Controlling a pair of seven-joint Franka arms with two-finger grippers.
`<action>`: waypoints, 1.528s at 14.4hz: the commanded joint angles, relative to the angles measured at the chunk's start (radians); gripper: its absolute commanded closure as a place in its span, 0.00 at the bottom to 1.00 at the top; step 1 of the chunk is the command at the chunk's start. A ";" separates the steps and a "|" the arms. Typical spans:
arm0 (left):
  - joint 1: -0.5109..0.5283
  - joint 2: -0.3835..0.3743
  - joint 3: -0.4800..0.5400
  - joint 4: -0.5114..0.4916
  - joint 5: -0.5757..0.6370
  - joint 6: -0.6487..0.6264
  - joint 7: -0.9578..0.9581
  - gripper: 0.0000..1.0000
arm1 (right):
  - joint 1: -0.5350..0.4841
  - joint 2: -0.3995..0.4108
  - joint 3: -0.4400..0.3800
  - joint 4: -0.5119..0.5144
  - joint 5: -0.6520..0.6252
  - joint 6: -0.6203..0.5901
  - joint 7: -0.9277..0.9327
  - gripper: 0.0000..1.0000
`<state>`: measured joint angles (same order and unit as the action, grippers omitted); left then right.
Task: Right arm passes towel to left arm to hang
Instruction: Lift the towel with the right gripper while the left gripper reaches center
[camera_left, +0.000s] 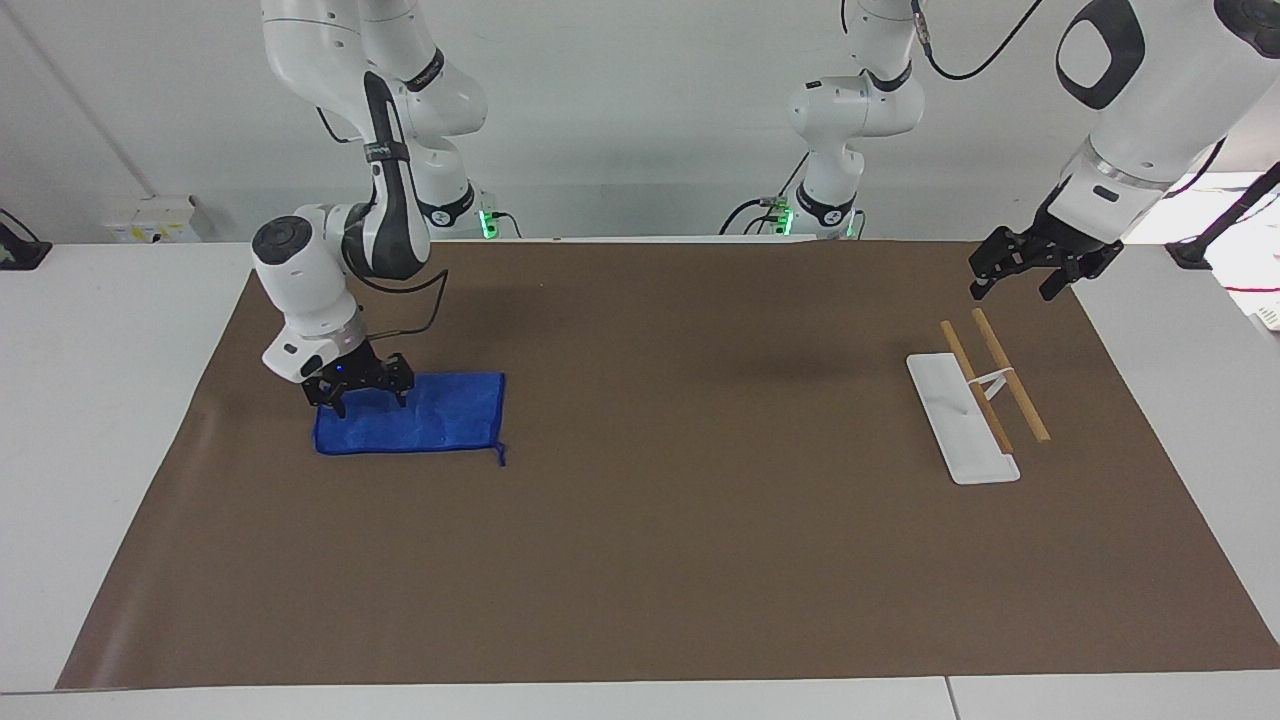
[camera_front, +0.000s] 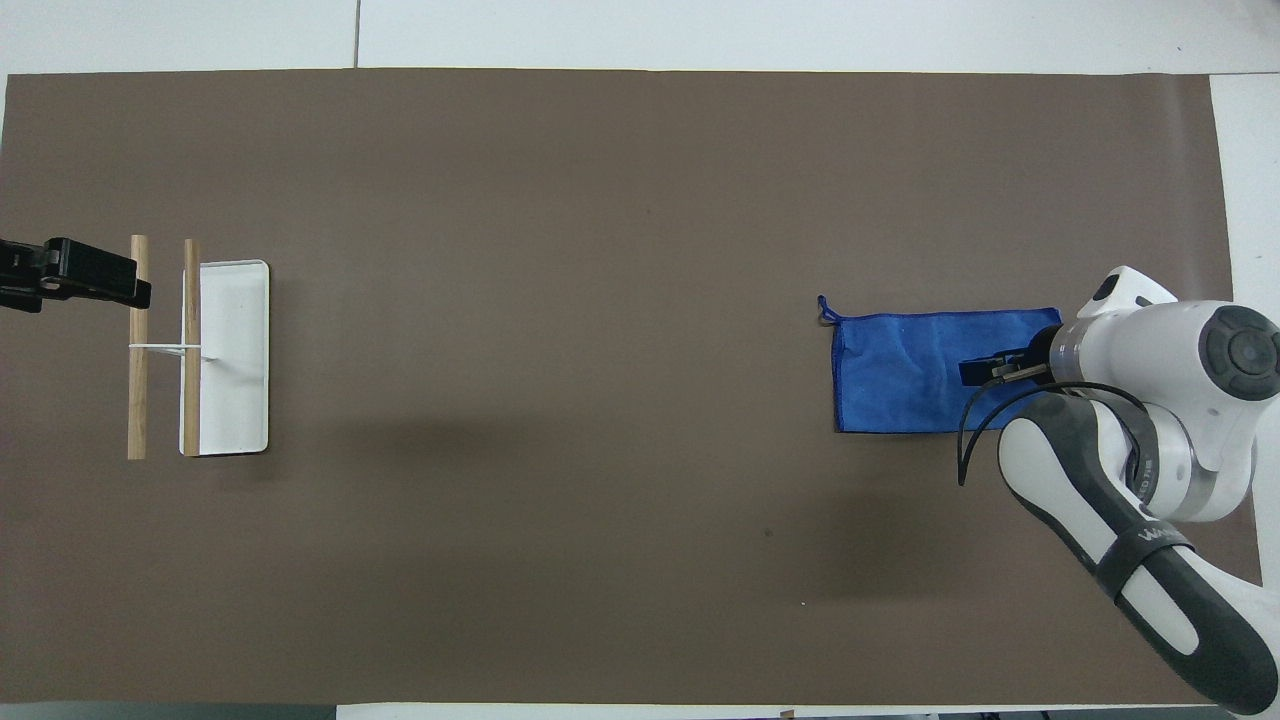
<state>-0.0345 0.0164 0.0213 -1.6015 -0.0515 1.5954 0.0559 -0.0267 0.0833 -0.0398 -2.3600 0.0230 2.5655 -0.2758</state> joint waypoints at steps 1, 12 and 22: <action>-0.005 -0.023 0.002 -0.028 0.022 0.015 -0.021 0.00 | -0.013 -0.008 0.008 -0.021 0.020 0.030 -0.031 0.00; -0.004 -0.024 0.002 -0.028 0.022 0.015 -0.021 0.00 | -0.007 0.050 0.009 0.031 0.049 -0.026 -0.014 1.00; -0.002 -0.024 0.002 -0.031 0.022 0.021 -0.019 0.00 | 0.088 0.046 0.017 0.404 0.049 -0.488 0.240 1.00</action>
<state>-0.0342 0.0164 0.0218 -1.6015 -0.0515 1.5966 0.0469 0.0363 0.1236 -0.0268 -2.0443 0.0594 2.1552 -0.1158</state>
